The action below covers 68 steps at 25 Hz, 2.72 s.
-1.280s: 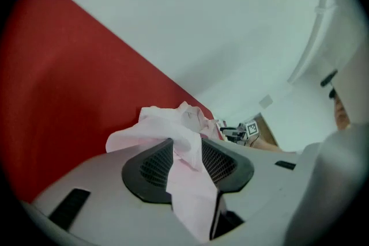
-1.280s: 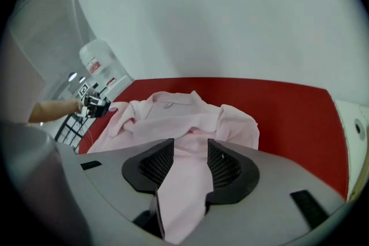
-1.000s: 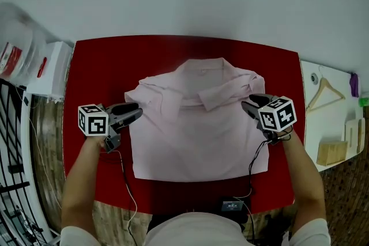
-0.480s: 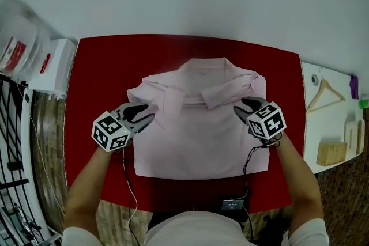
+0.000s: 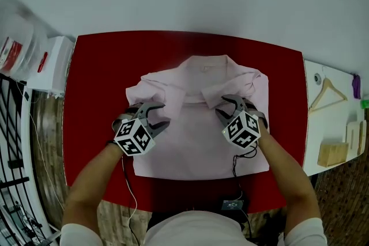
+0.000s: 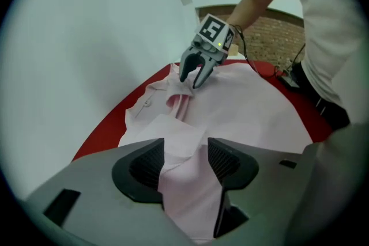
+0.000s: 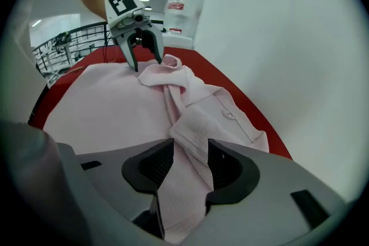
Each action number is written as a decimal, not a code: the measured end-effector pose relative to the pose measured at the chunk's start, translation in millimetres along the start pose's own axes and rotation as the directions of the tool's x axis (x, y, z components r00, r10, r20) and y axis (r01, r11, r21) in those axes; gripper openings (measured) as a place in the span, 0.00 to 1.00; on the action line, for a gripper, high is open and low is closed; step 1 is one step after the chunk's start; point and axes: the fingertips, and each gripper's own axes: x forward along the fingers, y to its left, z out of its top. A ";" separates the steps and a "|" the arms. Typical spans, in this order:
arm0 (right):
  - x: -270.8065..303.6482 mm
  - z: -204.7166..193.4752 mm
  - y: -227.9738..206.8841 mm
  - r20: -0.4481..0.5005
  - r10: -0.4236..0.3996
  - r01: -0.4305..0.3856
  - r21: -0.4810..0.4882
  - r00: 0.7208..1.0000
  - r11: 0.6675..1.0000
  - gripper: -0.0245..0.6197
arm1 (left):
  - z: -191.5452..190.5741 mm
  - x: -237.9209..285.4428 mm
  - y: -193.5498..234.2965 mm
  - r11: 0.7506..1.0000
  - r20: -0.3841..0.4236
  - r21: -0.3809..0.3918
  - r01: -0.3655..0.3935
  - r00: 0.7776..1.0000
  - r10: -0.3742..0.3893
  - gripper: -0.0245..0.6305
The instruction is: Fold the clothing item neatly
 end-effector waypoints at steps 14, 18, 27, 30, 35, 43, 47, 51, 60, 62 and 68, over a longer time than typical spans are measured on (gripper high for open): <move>16.6 27.6 -45.5 0.027 -0.122 0.122 0.001 0.992 0.993 0.09 | 23.3 10.8 62.2 0.995 0.010 -0.038 -0.093 0.996 0.093 0.09; 24.5 31.4 -59.8 0.028 -0.131 0.130 0.036 0.991 0.991 0.08 | 35.5 16.3 95.1 0.987 0.024 -0.091 -0.135 0.990 0.138 0.09; 34.6 33.3 -74.9 0.012 -0.139 0.139 0.050 0.990 0.989 0.09 | 29.0 34.5 147.4 0.962 0.010 -0.258 -0.092 0.995 0.098 0.18; 26.9 30.0 -83.7 0.026 -0.151 0.149 0.055 0.988 0.987 0.09 | 19.4 21.7 162.0 0.947 0.015 -0.298 -0.118 0.992 0.129 0.23; 1.8 3.7 -109.8 0.008 -0.197 0.196 0.043 0.980 0.980 0.10 | -2.8 -13.9 178.8 0.924 0.016 -0.338 -0.180 0.980 0.197 0.24; -37.6 -56.6 -137.1 -0.100 -0.202 0.199 -0.035 0.974 0.979 0.21 | -13.3 -36.0 108.5 0.992 -0.023 0.039 -0.122 0.992 0.123 0.24; -43.0 -77.6 -131.8 -0.154 -0.185 0.174 -0.081 0.971 0.981 0.21 | -34.5 -15.2 67.6 0.979 -0.139 0.205 -0.006 0.990 0.035 0.24; -37.3 -89.4 -126.3 -0.180 -0.175 0.166 -0.066 0.968 0.984 0.21 | -63.8 -4.2 103.7 0.995 -0.211 0.089 -0.054 0.975 0.072 0.24; -33.2 -105.3 -141.8 -0.232 -0.198 0.194 -0.040 0.952 0.980 0.21 | -99.4 -20.9 157.1 0.960 -0.210 -0.185 -0.211 0.963 0.171 0.24; -36.7 -105.8 -143.9 -0.223 -0.188 0.182 -0.043 0.957 0.982 0.21 | -90.2 -26.5 151.3 0.963 -0.167 -0.162 -0.213 0.968 0.186 0.24; -49.1 -100.7 -143.5 -0.225 -0.213 0.129 -0.338 0.951 0.932 0.28 | -65.8 -19.2 138.1 0.981 -0.158 0.081 -0.177 0.969 0.188 0.24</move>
